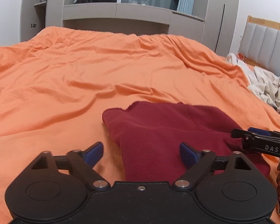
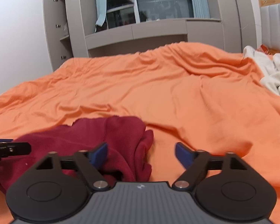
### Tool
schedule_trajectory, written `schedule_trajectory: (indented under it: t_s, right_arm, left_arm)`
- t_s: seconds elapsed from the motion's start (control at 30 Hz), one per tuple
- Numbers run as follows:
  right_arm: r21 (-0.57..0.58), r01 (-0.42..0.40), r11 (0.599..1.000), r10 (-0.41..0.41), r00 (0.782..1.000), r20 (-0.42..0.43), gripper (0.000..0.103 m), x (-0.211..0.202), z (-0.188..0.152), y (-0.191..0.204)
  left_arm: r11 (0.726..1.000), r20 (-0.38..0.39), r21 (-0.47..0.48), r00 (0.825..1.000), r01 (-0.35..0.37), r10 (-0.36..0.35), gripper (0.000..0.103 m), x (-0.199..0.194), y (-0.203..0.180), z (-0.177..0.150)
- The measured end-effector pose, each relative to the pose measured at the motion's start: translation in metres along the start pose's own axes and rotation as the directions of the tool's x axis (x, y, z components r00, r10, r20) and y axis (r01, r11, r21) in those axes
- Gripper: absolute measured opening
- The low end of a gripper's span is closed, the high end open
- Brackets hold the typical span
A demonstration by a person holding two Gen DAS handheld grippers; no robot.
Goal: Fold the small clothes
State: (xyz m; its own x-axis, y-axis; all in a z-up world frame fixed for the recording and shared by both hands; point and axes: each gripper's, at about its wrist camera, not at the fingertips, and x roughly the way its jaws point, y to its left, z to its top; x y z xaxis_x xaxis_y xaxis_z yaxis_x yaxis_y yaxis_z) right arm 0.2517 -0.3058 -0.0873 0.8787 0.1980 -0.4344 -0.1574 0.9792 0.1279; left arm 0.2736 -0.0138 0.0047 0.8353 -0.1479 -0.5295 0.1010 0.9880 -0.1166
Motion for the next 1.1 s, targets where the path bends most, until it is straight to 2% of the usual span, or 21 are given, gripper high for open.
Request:
schedule_trajectory:
  t_s: [0.03, 0.13, 0.37, 0.53, 0.63, 0.8, 1.0, 1.1]
  right_arm:
    - [0.001, 0.01, 1.0, -0.01, 1.0, 0.016, 0.096, -0.005, 0.0, -0.001]
    - [0.004, 0.036, 0.999, -0.037, 0.997, 0.067, 0.102, -0.023, -0.001, -0.001]
    - [-0.016, 0.042, 0.999, -0.037, 0.974, 0.223, 0.103, -0.082, -0.014, 0.008]
    - [-0.059, 0.044, 0.997, -0.024, 0.95, 0.312, 0.103, -0.123, -0.029, 0.019]
    - [-0.06, 0.048, 0.997, -0.025, 0.945, 0.325, 0.103, -0.143, -0.041, 0.023]
    - [-0.071, 0.034, 0.997, -0.01, 0.951, 0.31, 0.103, -0.172, -0.067, 0.029]
    - [-0.12, 0.063, 0.991, -0.018, 0.941, 0.337, 0.103, -0.204, -0.092, 0.043]
    - [-0.111, 0.062, 0.992, -0.023, 0.944, 0.328, 0.103, -0.215, -0.102, 0.046]
  left_arm:
    - [1.0, 0.013, -0.008, 1.0, -0.008, 0.008, 0.101, -0.004, 0.0, 0.0]
    - [0.999, 0.049, -0.036, 0.999, -0.017, 0.019, 0.102, -0.018, 0.001, -0.002]
    - [0.998, 0.119, -0.058, 0.992, -0.028, 0.035, 0.102, -0.057, -0.006, -0.026]
    - [0.998, 0.196, -0.064, 0.98, -0.026, 0.038, 0.102, -0.091, -0.014, -0.047]
    - [0.997, 0.234, -0.065, 0.971, -0.032, 0.046, 0.102, -0.111, -0.018, -0.06]
    - [0.997, 0.266, -0.044, 0.961, -0.065, 0.074, 0.102, -0.141, -0.026, -0.088]
    - [0.997, 0.266, -0.003, 0.961, -0.082, 0.08, 0.102, -0.166, -0.034, -0.118]
    - [0.996, 0.266, 0.026, 0.961, -0.089, 0.079, 0.102, -0.175, -0.039, -0.131]
